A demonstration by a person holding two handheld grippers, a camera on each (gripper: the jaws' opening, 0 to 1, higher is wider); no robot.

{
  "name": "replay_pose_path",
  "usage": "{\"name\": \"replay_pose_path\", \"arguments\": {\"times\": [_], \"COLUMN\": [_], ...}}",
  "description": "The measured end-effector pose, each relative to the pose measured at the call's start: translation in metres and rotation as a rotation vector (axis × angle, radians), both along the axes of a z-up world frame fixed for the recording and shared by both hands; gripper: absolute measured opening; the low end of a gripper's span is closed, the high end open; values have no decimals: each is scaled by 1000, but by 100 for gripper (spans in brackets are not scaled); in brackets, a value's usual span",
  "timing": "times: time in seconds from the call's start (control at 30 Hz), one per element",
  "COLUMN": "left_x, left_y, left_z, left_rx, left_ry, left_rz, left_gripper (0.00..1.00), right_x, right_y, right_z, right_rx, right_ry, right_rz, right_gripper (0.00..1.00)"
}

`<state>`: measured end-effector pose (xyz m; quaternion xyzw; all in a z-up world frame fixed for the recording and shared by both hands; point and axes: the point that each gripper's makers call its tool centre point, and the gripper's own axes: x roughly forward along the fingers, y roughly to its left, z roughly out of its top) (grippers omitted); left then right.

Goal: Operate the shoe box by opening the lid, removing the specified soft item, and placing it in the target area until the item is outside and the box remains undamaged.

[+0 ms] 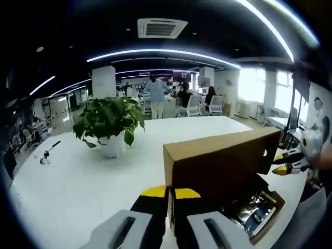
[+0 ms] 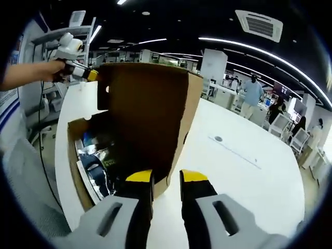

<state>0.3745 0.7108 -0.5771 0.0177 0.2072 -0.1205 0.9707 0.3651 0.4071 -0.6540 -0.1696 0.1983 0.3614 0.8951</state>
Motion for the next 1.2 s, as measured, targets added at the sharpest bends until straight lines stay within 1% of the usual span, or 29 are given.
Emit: {"name": "replay_pose_path", "arguments": {"times": [0.07,0.27,0.4,0.53,0.7,0.8,0.9,1.0,1.1,1.2], "left_x": [3,11,17,24,31,39,42,45,47,47], "left_y": [0,-1,0,0,1,2,3,4,7,9], "left_z": [1,1,1,0,-2,-4,-6,-8,-12,-17], "left_rx": [-4,-18,-33,-38,-44,-49,-68,-111,-136,-139], "left_ry": [-1,-3,-3,-2,1,4,5,6,13,21], "left_rz": [2,6,11,12,18,21,33,48,57,61], "left_gripper": [1,1,1,1,1,1,1,2,2,2], "right_x": [2,13,18,22,25,30,30,30,31,32], "right_y": [1,3,10,13,10,8,9,9,10,10], "right_z": [-3,-13,-14,-15,-16,-16,-18,-18,-18,-18], "right_rx": [7,-3,4,11,10,24,8,4,0,-5], "right_ry": [15,33,33,33,29,44,48,48,45,44], "right_rz": [-5,-21,-12,-18,-39,-55,-43,-42,-39,-32], "right_gripper": [14,12,12,7,3,2,2,2,2,2]}}
